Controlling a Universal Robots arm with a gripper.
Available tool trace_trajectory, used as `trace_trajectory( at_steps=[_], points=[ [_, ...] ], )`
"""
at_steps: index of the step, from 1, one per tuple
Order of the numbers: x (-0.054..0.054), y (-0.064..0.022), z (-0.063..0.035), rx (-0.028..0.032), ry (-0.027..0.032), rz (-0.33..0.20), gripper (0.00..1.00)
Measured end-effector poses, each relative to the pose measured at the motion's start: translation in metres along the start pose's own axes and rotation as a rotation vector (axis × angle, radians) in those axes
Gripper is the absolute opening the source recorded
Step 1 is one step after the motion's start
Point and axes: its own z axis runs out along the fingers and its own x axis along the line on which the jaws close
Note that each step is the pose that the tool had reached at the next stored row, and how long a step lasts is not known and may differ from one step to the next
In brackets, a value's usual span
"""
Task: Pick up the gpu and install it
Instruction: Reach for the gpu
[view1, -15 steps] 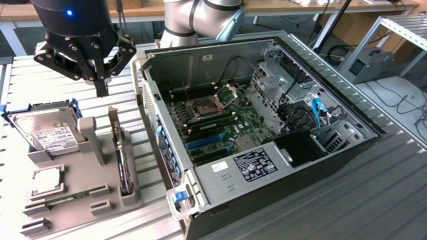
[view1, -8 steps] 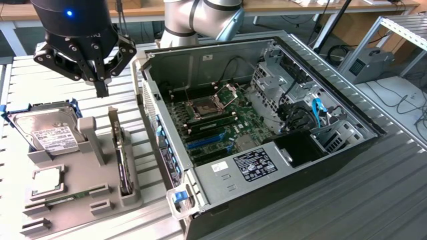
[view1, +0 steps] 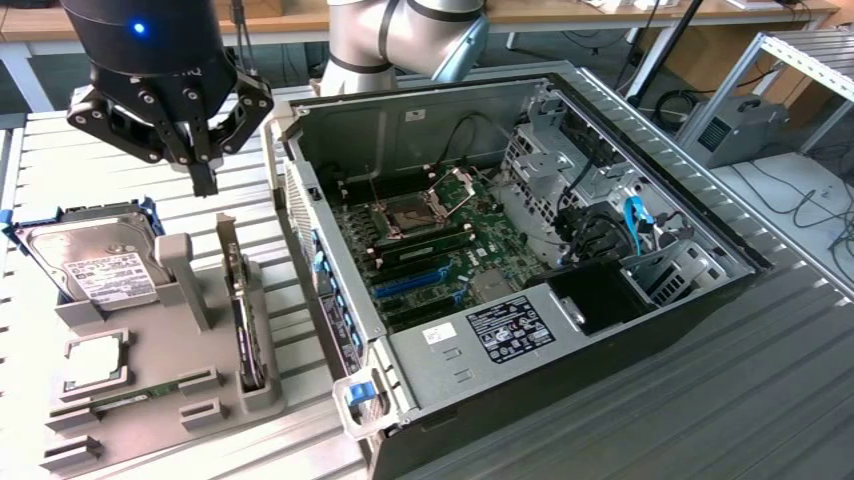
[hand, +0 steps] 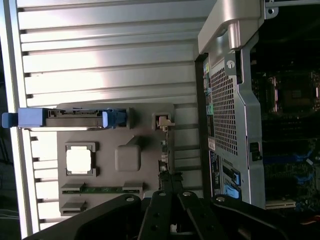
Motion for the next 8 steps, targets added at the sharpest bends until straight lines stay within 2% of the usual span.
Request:
trace_trajectory(
  at_steps=[8],
  points=[
    [-0.0003, -0.0035, -0.0002, 0.0024, -0.0002, 0.000, 0.11]
  ],
)
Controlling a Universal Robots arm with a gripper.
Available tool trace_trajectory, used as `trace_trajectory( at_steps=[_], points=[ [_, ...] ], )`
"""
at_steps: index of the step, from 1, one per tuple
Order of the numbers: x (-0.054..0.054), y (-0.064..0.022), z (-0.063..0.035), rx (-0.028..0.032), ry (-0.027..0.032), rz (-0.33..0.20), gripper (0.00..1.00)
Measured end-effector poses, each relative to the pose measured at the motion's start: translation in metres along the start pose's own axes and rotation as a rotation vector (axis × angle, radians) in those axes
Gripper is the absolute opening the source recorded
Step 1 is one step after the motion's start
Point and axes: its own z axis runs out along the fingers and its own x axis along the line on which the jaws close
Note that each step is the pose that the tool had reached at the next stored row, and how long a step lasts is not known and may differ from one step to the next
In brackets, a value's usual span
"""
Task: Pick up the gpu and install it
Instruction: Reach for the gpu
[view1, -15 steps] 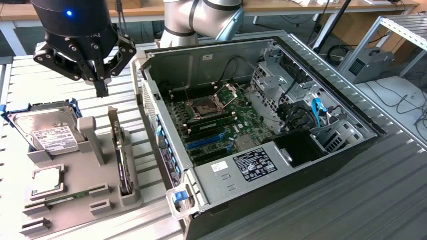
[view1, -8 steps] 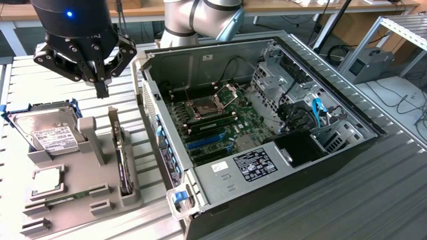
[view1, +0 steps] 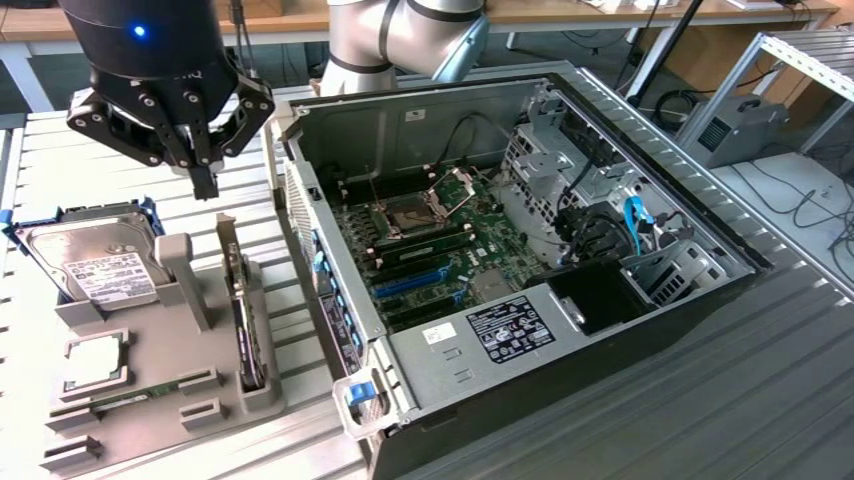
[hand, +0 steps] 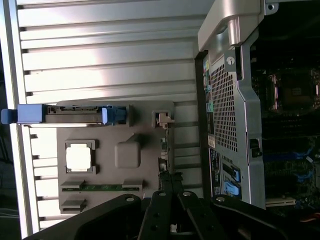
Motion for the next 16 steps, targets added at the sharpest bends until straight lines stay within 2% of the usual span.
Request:
trace_trajectory(
  at_steps=[11, 13, 16],
  points=[
    [-0.0002, -0.0027, -0.0001, 0.0021, -0.0002, 0.000, 0.11],
    [-0.0004, -0.0053, -0.0001, 0.0051, -0.0004, 0.000, 0.11],
    [-0.0004, -0.0058, -0.0002, 0.0059, -0.0004, 0.000, 0.11]
  ],
)
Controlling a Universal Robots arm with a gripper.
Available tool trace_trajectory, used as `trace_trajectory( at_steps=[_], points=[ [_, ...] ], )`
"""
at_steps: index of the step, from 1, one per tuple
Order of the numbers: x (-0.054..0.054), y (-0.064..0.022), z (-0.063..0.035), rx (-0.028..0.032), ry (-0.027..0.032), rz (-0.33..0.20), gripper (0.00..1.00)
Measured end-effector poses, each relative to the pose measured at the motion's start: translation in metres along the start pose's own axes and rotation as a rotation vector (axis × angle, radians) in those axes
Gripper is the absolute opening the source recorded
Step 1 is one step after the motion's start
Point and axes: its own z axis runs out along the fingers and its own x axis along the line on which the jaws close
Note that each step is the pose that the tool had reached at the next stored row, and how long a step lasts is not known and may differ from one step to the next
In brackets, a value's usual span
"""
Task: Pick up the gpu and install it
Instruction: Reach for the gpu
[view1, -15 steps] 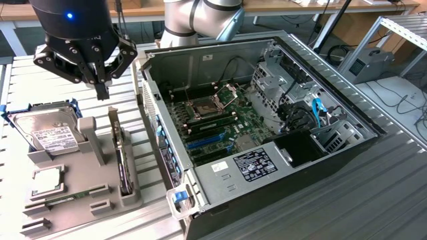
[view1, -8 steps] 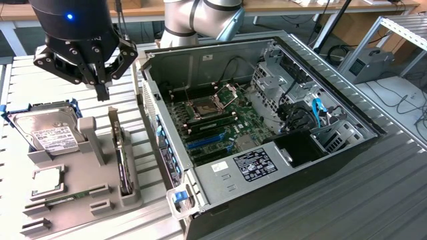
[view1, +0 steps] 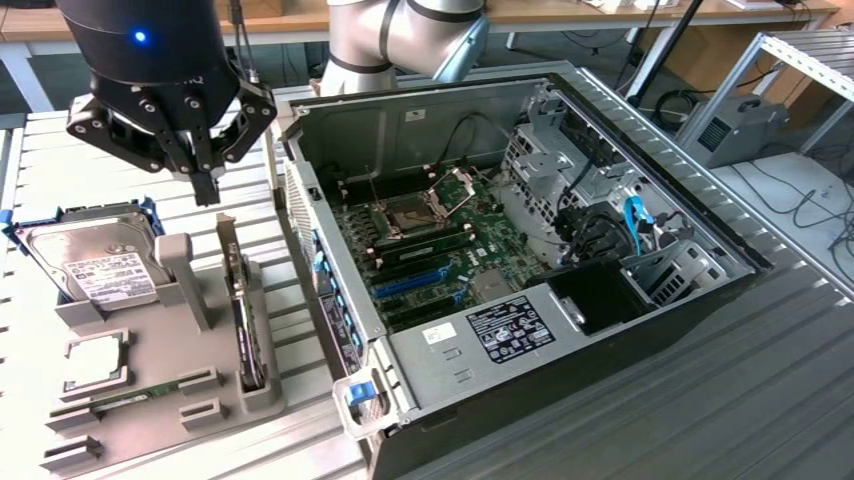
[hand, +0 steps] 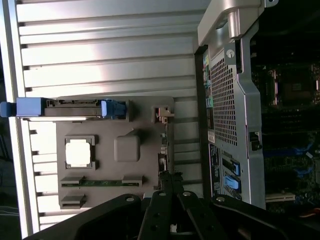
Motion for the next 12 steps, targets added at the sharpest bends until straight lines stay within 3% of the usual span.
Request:
trace_trajectory(
  at_steps=[4, 12],
  points=[
    [0.0000, -0.0006, 0.0000, 0.0008, -0.0001, 0.000, 0.11],
    [-0.0002, -0.0024, 0.0001, 0.0081, -0.0006, 0.000, 0.11]
  ],
)
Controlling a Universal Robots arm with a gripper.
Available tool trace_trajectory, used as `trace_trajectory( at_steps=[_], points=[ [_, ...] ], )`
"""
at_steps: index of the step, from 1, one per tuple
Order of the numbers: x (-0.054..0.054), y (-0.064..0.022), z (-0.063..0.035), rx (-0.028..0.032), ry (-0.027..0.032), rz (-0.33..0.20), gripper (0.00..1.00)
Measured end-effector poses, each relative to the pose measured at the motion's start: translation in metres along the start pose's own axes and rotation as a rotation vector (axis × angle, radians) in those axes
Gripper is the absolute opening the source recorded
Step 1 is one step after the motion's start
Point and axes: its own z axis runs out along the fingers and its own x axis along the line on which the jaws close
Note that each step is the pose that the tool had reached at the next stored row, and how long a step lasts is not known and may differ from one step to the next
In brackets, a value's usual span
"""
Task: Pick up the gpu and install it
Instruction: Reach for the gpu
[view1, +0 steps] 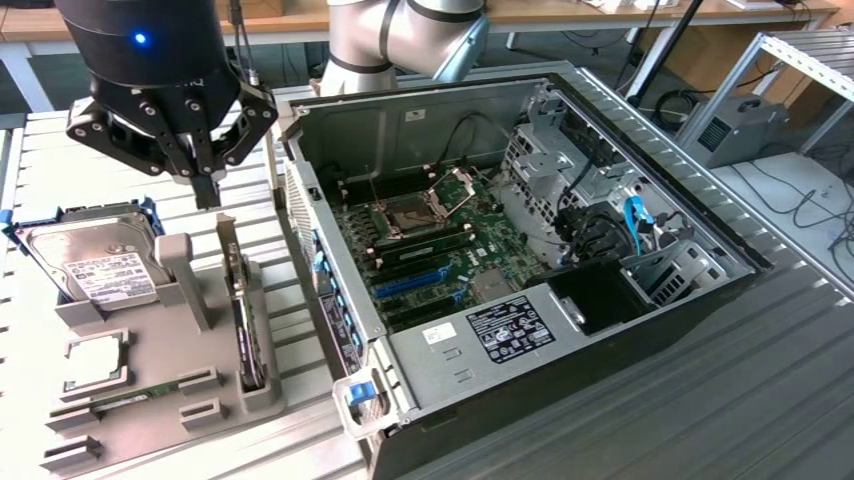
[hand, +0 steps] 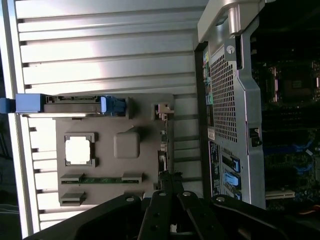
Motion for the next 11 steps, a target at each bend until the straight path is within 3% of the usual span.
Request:
trace_trajectory(
  at_steps=[11],
  points=[
    [-0.0002, -0.0031, 0.0003, 0.0058, -0.0005, 0.000, 0.11]
  ],
)
